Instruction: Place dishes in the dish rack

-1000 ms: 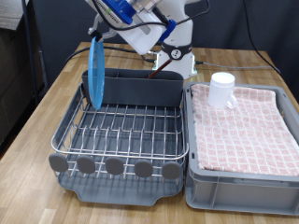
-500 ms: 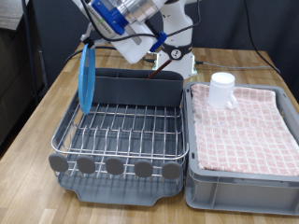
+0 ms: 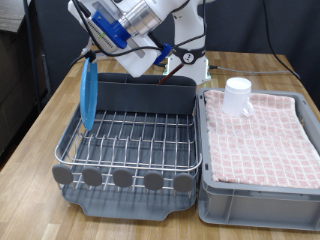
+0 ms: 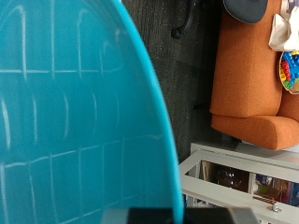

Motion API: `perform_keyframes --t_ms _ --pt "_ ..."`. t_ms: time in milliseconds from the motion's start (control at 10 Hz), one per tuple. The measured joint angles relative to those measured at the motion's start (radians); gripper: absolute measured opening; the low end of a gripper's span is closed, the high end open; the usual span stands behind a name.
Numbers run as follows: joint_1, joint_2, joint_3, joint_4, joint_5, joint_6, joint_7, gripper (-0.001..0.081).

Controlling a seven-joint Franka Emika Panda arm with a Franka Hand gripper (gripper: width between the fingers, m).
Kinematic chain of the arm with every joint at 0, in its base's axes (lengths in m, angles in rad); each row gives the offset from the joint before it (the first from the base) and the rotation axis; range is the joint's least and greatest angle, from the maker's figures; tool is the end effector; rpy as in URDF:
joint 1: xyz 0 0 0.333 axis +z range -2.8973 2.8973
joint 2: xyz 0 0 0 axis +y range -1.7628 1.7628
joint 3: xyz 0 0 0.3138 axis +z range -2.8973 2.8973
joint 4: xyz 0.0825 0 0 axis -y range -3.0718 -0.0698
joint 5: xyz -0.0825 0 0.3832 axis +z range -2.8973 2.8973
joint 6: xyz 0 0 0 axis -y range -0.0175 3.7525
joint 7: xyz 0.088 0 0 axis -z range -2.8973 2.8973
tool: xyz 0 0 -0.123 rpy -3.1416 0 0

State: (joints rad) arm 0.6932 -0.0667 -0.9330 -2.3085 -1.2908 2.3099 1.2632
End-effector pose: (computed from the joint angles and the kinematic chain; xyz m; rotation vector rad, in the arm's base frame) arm 0.5018 -0.1551 0.3634 2.2201 -0.6798 0.6049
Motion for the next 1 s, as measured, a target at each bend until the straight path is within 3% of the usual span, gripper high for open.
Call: perform_keyframes --t_ms 1000 --pt "-0.002 0.095 -0.045 -0.027 -0.005 0.15 0.048 0.0019"
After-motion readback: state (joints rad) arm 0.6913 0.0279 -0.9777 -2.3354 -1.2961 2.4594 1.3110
